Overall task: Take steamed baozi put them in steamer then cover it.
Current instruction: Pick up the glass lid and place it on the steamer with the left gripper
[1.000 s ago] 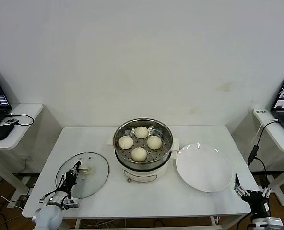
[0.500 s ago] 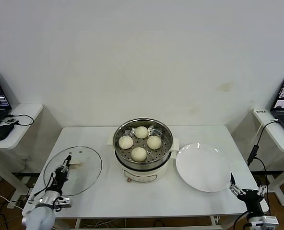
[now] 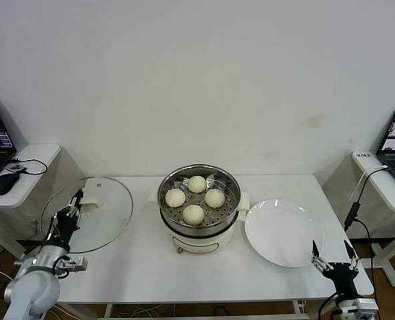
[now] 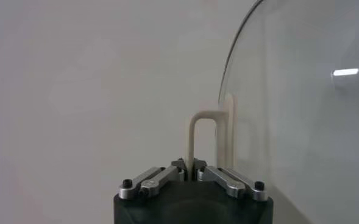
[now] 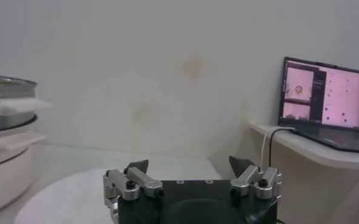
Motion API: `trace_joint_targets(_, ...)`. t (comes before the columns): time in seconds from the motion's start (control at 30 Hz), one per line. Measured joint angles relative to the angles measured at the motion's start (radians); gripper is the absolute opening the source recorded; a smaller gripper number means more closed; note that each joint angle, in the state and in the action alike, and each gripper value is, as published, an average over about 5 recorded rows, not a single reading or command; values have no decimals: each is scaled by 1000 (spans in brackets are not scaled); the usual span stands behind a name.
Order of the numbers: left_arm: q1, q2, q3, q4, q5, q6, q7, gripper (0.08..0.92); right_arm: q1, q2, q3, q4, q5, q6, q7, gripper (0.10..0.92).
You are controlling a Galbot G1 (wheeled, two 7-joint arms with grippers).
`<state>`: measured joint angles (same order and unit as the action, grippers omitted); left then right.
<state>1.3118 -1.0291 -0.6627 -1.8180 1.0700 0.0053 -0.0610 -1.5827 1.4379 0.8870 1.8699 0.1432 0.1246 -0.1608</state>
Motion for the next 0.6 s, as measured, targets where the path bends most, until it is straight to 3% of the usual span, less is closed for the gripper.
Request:
trace_joint_targets(0.3, -57, 57, 125, -138, -83, 148, 106, 144, 6, 21, -28, -19, -50, 12, 9, 823)
trace_joint_targets(0.6, -211, 21, 342, -158, -39, 285, 205, 144, 17, 54, -58, -37, -130, 25, 25, 823)
